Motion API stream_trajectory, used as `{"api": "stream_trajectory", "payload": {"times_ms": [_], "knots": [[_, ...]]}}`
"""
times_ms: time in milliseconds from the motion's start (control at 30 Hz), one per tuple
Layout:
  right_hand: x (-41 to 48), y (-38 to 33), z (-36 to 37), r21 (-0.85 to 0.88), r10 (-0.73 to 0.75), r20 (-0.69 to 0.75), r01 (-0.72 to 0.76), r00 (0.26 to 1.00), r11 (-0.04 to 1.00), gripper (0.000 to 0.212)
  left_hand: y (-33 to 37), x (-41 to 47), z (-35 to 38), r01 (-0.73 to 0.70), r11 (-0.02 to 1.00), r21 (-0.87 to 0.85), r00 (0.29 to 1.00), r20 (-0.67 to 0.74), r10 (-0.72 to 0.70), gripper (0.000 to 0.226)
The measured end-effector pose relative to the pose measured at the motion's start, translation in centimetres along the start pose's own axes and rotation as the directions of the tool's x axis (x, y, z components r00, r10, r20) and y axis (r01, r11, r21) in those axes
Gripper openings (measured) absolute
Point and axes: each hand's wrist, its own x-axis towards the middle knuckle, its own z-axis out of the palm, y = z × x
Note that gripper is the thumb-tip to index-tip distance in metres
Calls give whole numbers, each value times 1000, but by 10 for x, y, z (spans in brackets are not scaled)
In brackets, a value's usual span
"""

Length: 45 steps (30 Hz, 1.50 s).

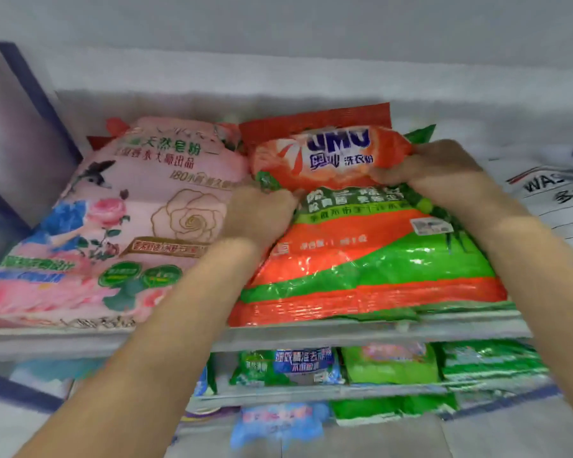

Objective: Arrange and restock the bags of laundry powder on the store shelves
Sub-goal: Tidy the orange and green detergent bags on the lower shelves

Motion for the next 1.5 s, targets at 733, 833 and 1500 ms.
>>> {"api": "stream_trajectory", "payload": {"times_ms": [733,833,1500], "knots": [[-105,-118,163,-476,16,482,247,876,844,50,-88,28,-194,231,846,481,969,-188,-157,92],[-104,-117,180,-552,72,376,161,924,818,79,-83,21,-200,226,887,403,972,-150,-180,69],[-43,-104,176,475,16,616,-387,788,790,28,-88,10,-222,199,768,-609,979,161,-126,28]]}}
